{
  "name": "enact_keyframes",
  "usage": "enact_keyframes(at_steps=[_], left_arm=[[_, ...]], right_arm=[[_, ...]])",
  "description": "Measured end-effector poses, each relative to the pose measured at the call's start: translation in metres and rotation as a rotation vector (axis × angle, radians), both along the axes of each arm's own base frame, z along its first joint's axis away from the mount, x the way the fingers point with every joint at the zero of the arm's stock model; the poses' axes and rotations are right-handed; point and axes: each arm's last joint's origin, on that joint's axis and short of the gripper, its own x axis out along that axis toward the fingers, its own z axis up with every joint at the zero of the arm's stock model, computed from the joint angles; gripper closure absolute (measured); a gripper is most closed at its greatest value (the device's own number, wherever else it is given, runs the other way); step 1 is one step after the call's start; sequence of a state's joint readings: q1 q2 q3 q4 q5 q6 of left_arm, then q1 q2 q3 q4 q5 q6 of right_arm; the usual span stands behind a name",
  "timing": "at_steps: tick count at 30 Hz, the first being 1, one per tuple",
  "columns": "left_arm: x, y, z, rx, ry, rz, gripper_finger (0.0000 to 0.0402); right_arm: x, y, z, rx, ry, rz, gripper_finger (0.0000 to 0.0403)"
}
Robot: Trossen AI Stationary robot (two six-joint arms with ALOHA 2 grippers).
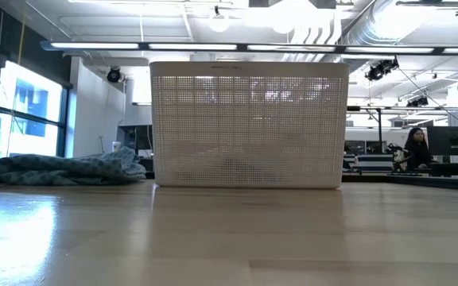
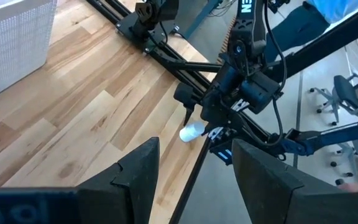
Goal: Pick & place medical supplies in basket/bin
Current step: Put the white pill bottle into the white bin
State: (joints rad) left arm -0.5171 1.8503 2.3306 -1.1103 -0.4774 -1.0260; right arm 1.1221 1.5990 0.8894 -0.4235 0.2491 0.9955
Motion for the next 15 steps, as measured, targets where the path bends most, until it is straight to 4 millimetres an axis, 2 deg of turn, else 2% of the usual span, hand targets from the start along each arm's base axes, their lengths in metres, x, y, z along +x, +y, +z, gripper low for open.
enact_keyframes(at_steps=[5,15], left_arm=[[0.0001,0.0,0.0,0.0,0.0,0.0,0.017],[0.0004,-0.0002,0.0006,-0.004,-0.007,0.0,0.017]], right_arm=[[0.0,0.0001,0.0,0.002,0.002,0.002,0.0152],[0.0005,0.0012,0.0009,0.017,-0.006,0.002,0.0227]])
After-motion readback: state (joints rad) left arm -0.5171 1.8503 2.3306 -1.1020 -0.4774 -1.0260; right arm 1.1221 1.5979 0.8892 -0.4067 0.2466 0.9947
